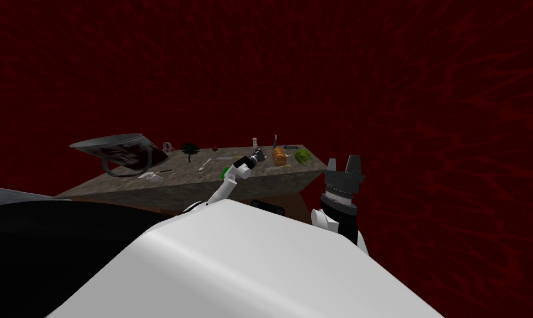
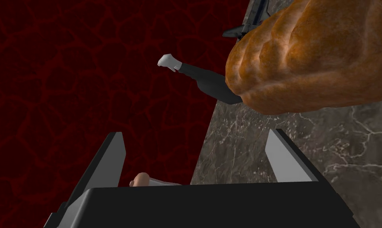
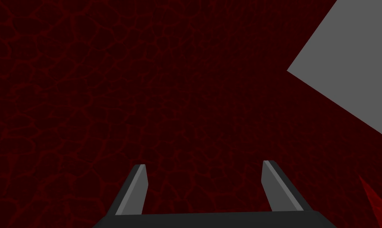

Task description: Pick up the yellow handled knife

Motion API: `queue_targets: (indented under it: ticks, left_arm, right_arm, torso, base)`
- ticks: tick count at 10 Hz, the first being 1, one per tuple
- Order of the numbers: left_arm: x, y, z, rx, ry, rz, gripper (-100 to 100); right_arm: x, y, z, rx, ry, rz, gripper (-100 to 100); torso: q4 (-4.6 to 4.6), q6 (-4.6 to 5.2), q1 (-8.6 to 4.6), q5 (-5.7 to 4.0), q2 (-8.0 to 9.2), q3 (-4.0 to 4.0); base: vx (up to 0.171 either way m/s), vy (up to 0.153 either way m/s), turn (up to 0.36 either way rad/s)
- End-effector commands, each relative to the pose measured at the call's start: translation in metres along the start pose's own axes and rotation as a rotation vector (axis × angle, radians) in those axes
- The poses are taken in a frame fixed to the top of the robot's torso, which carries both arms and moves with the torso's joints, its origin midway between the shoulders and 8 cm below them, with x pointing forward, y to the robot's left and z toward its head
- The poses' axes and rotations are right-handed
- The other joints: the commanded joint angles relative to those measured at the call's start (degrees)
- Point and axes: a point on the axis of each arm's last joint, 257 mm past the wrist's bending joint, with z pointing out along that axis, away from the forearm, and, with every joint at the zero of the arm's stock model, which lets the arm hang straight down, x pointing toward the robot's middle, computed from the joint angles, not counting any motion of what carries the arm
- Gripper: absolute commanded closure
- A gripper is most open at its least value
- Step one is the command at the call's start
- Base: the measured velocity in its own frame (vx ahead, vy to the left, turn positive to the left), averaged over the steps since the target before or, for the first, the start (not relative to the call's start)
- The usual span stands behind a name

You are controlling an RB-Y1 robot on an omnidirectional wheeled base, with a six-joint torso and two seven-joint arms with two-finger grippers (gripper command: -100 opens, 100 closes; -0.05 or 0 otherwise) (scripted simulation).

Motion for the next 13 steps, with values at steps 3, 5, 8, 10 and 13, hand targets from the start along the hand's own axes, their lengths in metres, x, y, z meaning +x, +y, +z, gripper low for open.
queue_targets:
  ticks: [3, 5, 8, 10, 13]
  left_arm:
    - [-0.002, 0.022, 0.011, -0.103, -0.021, -0.050, -100]
    - [0.000, 0.035, 0.021, -0.165, -0.030, -0.090, -100]
    - [0.001, 0.050, 0.029, -0.236, -0.047, -0.125, -100]
    - [-0.004, 0.061, 0.026, -0.279, -0.070, -0.123, -100]
    - [-0.005, 0.078, 0.031, -0.358, -0.097, -0.153, -100]
  right_arm:
    - [0.000, 0.000, 0.000, 0.000, 0.000, 0.000, 0]
    - [0.000, 0.000, 0.000, 0.000, 0.000, 0.000, 0]
    - [0.000, 0.000, 0.000, 0.000, 0.000, 0.000, 0]
    - [0.000, 0.000, 0.000, 0.000, 0.000, 0.000, 0]
    - [0.000, 0.000, 0.000, 0.000, 0.000, 0.000, 0]
  torso:
    - [0.00, 0.01, -0.07, -0.02, -0.02, -0.01]
    - [-0.01, 0.00, -0.08, -0.02, -0.02, -0.01]
    - [-0.01, -0.01, -0.09, -0.02, -0.02, -0.01]
    - [-0.01, 0.00, -0.10, -0.02, -0.03, -0.02]
    - [-0.01, 0.00, -0.12, -0.03, -0.05, -0.03]
  base:
    - [-0.005, 0.018, -0.006]
    - [-0.001, 0.014, 0.000]
    - [-0.001, 0.013, -0.003]
    - [0.000, 0.005, -0.002]
    - [0.002, 0.004, 0.001]
